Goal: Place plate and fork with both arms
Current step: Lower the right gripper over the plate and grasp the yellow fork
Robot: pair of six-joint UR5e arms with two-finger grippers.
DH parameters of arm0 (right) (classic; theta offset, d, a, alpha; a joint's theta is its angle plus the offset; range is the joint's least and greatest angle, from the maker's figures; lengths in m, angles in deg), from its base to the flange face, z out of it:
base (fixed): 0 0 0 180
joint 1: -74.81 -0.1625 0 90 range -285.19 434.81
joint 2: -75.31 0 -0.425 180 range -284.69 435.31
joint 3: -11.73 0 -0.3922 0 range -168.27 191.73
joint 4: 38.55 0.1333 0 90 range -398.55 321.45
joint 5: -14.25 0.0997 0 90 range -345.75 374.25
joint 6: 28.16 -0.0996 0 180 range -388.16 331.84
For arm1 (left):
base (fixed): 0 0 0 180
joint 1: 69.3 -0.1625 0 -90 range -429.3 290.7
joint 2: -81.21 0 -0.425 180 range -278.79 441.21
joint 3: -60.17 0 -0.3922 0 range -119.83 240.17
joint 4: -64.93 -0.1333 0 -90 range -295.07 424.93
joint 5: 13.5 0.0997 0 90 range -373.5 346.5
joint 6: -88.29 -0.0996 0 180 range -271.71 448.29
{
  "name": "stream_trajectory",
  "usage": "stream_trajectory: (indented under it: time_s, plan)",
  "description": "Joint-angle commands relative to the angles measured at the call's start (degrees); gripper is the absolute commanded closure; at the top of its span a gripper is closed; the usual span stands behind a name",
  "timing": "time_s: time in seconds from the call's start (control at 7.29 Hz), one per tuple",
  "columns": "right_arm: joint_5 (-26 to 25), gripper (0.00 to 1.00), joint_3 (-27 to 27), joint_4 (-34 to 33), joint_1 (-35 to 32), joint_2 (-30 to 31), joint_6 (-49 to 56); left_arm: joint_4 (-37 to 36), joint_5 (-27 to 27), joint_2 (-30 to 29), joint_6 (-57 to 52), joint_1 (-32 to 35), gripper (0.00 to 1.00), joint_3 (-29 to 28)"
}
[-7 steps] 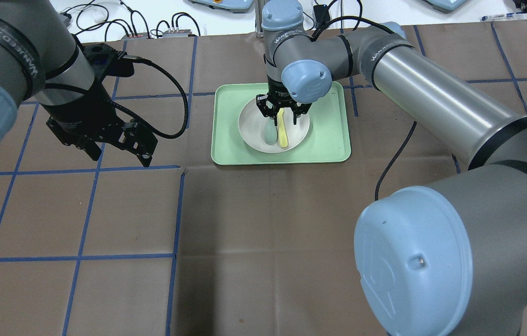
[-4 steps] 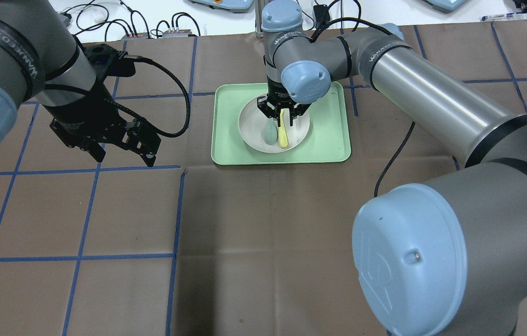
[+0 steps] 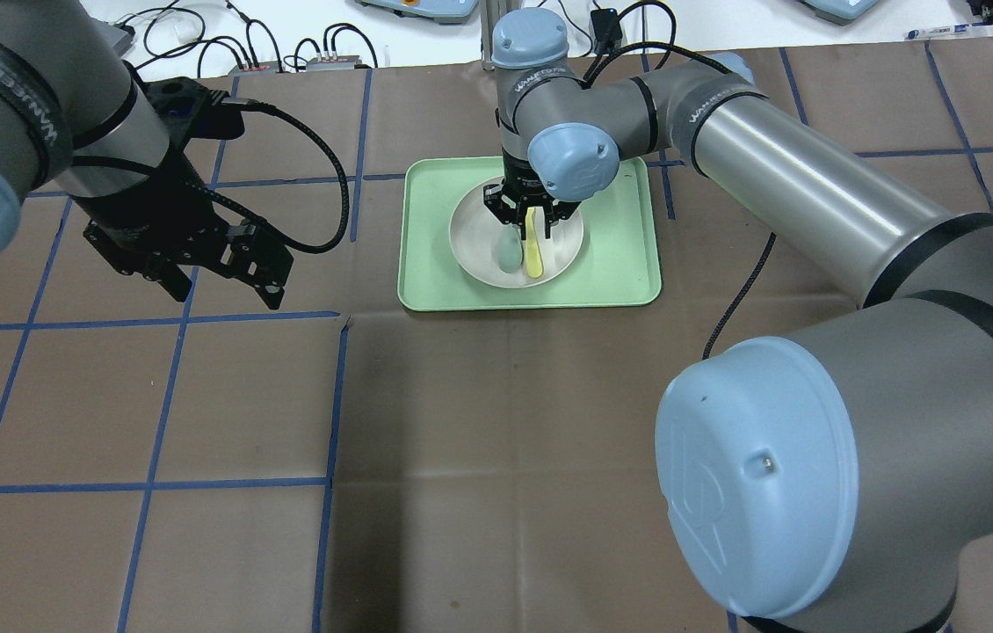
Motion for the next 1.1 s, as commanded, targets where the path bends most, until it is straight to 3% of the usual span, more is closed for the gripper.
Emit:
stream_trajectory:
  time_s: [0.0,0.69,0.96]
  plan:
    - [-0.12,0.57,0.14,-1.76,-0.10,-0.94,-0.03,-1.61,0.02,0.02,6.12,-0.67,0.01,-0.04]
    - [-0.38,0.59,-0.04,-1.76,-0.10,-1.91,-0.03,-3.90,0.11,0.19,8.36,-0.75,0.00,-0.04]
    - [-0.30,0.81,-0.12,-1.76,-0.10,-1.82,-0.03,-3.91,0.02,0.19,8.37,-0.75,0.00,0.05]
